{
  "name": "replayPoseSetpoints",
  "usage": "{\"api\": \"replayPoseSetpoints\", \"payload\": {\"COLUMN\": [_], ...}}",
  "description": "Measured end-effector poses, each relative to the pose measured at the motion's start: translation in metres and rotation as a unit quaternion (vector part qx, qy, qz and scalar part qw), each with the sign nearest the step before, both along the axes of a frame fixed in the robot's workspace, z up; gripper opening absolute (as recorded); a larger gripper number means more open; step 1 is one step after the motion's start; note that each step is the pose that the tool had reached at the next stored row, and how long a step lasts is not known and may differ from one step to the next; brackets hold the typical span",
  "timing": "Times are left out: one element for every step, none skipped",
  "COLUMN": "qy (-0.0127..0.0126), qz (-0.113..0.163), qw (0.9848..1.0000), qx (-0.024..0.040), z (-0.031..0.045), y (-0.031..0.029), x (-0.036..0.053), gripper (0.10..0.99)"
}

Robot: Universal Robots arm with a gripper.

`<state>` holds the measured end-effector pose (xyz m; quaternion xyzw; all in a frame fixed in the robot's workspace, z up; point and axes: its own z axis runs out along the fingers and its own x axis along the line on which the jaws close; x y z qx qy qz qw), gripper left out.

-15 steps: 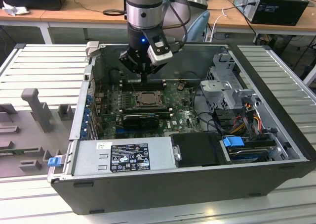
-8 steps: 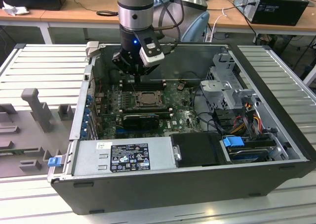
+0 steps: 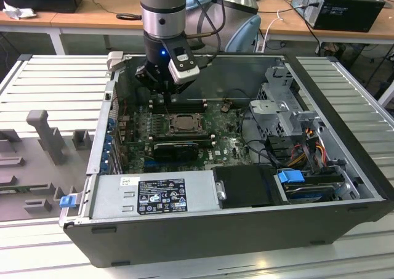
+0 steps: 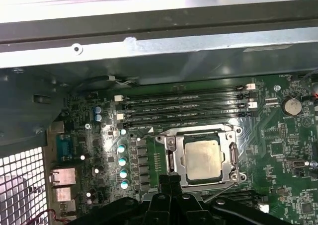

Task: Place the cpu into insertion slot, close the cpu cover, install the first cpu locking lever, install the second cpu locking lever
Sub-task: 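Install the first cpu locking lever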

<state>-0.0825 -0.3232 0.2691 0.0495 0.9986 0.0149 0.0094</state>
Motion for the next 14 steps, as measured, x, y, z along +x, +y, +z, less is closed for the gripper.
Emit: {"api": "replayPoseSetpoints", "payload": {"qy": [0.0000, 0.0000, 0.0000, 0.0001, 0.0001, 0.0000, 0.0000, 0.0000, 0.0000, 0.0000, -0.0001, -0.0001, 0.0000, 0.0000], "qz": [0.000, 0.000, 0.000, 0.000, 0.000, 0.000, 0.000, 0.000, 0.000, 0.001, 0.001, 0.001, 0.001, 0.002], "qw": [1.0000, 1.0000, 1.0000, 1.0000, 1.0000, 1.0000, 1.0000, 1.0000, 1.0000, 1.0000, 1.0000, 1.0000, 1.0000, 1.0000], "qx": [0.0000, 0.0000, 0.0000, -0.0001, 0.0000, 0.0000, 0.0000, 0.0000, 0.0000, 0.0000, 0.0001, 0.0001, 0.0000, 0.0000], "z": [-0.0002, -0.0005, -0.0006, -0.0006, -0.0008, -0.0012, -0.0015, -0.0017, -0.0021, -0.0027, -0.0033, -0.0039, -0.0047, -0.0055], "y": [0.0000, 0.0000, 0.0000, -0.0001, 0.0000, 0.0000, 0.0000, 0.0000, 0.0000, 0.0000, 0.0004, 0.0012, 0.0026, 0.0037], "x": [-0.0009, -0.0023, -0.0033, -0.0047, -0.0071, -0.0096, -0.0115, -0.0136, -0.0158, -0.0192, -0.0225, -0.0257, -0.0288, -0.0303], "gripper": [0.106, 0.106, 0.106, 0.106, 0.106, 0.106, 0.106, 0.106, 0.106, 0.106, 0.106, 0.106, 0.106, 0.106]}}
